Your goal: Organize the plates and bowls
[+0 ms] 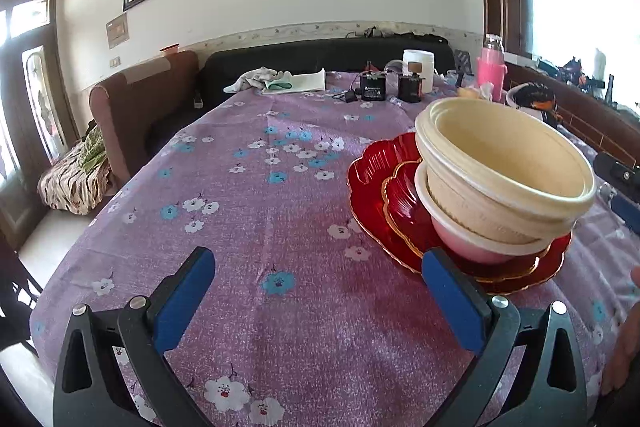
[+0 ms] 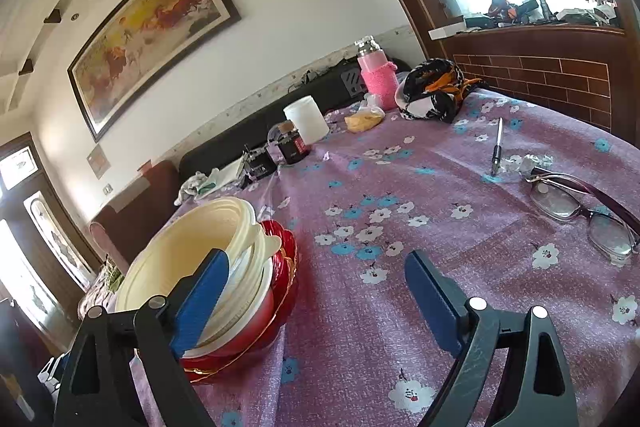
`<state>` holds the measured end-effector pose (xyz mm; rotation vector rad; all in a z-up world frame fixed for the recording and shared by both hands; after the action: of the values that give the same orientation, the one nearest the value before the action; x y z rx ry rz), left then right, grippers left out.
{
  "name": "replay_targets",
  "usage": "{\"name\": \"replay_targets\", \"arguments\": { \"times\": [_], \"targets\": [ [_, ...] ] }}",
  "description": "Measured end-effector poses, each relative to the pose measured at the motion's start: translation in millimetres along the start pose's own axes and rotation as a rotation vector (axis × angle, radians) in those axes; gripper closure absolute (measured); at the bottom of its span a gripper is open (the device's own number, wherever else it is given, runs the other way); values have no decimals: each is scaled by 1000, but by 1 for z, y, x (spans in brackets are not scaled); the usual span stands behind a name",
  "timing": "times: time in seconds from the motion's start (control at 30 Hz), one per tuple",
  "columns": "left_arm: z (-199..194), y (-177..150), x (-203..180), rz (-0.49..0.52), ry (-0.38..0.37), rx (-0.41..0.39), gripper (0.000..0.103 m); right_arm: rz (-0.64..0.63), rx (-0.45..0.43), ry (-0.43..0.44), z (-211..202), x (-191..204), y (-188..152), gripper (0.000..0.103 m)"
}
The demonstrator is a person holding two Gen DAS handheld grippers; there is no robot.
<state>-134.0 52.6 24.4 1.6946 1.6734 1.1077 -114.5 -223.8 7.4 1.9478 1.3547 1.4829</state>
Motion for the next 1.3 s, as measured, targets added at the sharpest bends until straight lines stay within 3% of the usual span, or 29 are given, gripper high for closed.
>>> {"name": "replay_targets", "arguments": {
  "times": [0.13,0.33,0.5,0.77,1.3],
  "targets": [
    [-6,0,-1,13,14,-27,0,-9,6,1,1,2,0,11],
    [-5,-3,-12,82,63,-2,0,-8,9,2,3,2,0,10],
    [-3,-6,-10,60,3,18,0,-9,13,1,3,2,0,10],
    [-4,-8,-17,97,47,20,0,-13,22,1,4,1,-2,9],
    [-4,-10,-19,110,61,36,0,-13,23,1,4,2,-1,9]
  ]
}}
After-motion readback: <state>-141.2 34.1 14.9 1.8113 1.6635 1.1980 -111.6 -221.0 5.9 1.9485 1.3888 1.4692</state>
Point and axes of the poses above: each gripper's, at about its wrist camera, not at the fingertips, and z roughly the way its jaws point, x to its left, y to its top, the point moved 2 cm from there along z, roughly the way its jaws point, and after that the axes turned 6 degrees about z, right-handed, at the moved point
